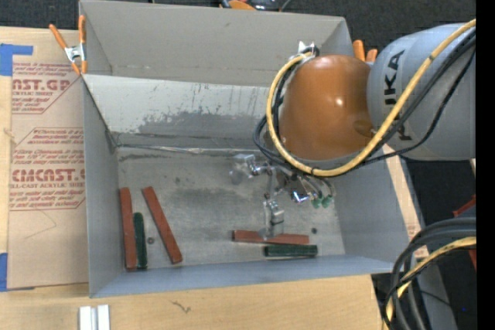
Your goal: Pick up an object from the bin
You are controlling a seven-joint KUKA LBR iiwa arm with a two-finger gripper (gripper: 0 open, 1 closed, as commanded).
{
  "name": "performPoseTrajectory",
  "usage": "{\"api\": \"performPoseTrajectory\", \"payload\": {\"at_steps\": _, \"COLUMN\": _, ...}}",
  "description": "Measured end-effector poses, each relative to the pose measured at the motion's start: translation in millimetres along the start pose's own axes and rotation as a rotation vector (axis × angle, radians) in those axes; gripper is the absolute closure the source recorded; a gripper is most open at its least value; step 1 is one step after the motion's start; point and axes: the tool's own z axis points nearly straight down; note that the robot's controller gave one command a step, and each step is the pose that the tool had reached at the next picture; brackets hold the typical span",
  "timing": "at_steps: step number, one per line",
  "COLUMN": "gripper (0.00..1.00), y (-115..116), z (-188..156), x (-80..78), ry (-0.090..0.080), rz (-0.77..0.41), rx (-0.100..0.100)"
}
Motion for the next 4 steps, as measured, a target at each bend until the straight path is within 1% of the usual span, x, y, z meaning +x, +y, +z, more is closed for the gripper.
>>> {"api": "performPoseTrajectory", "payload": {"at_steps": 1, "gripper": 0.0, "y": -26, "z": 115, "x": 19.0, "ry": 0.009, "rz": 0.099, "rx": -0.004}}
{"api": "performPoseTrajectory", "payload": {"at_steps": 2, "gripper": 1.0, "y": -25, "z": 111, "x": 17.3, "ry": 0.005, "rz": 0.098, "rx": -0.005}}
{"api": "performPoseTrajectory", "payload": {"at_steps": 3, "gripper": 1.0, "y": -39, "z": -14, "x": -1.7, "ry": -0.003, "rz": 0.021, "rx": -0.001}}
{"api": "performPoseTrajectory", "payload": {"at_steps": 4, "gripper": 1.0, "y": -114, "z": -126, "x": 15.9, "ry": -0.004, "rz": -0.075, "rx": 0.003}}
